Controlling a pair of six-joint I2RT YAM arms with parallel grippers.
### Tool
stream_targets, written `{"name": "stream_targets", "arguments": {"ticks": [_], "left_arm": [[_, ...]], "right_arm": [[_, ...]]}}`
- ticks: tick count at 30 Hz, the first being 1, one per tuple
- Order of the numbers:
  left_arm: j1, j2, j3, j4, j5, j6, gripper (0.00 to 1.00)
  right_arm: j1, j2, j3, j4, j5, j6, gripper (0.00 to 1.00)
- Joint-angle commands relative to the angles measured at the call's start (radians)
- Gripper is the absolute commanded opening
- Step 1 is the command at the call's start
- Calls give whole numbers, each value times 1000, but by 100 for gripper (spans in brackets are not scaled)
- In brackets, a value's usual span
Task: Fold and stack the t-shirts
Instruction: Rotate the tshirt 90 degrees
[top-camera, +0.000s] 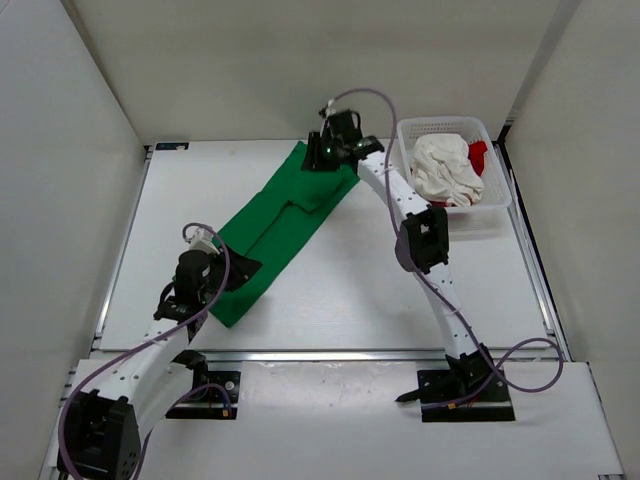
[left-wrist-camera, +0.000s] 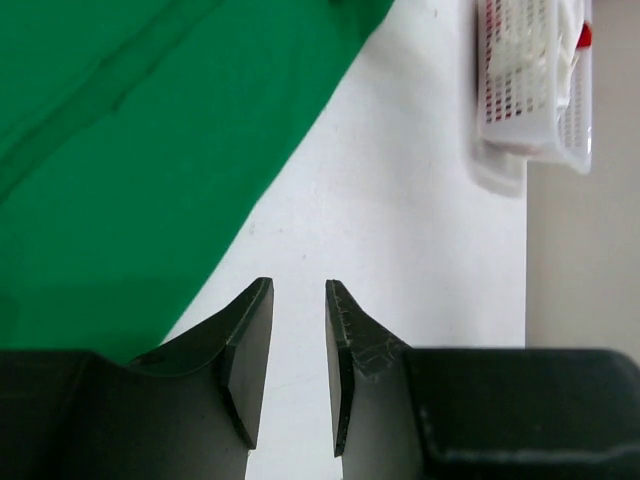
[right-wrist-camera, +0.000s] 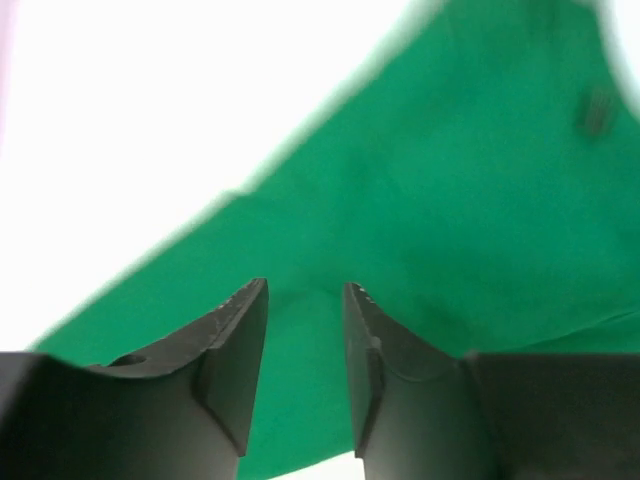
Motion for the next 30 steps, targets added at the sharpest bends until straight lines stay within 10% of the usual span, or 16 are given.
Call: {"name": "stream_targets", "arguments": {"ticks": [1, 10, 19, 30], "left_arm": [[-51, -8, -33, -28, -20, -6, 39], [-13, -54, -36, -79, 0, 31, 39], [26, -100, -43, -81, 45, 38, 40], [64, -140, 29, -156, 36, 77, 41]], "right_arm": [[11, -202, 222, -188, -15, -93, 35], [312, -400, -137, -455, 438, -191, 13], [338, -1126, -1394, 460, 252, 37, 33], [464, -736, -1495, 892, 138, 359, 39]]}}
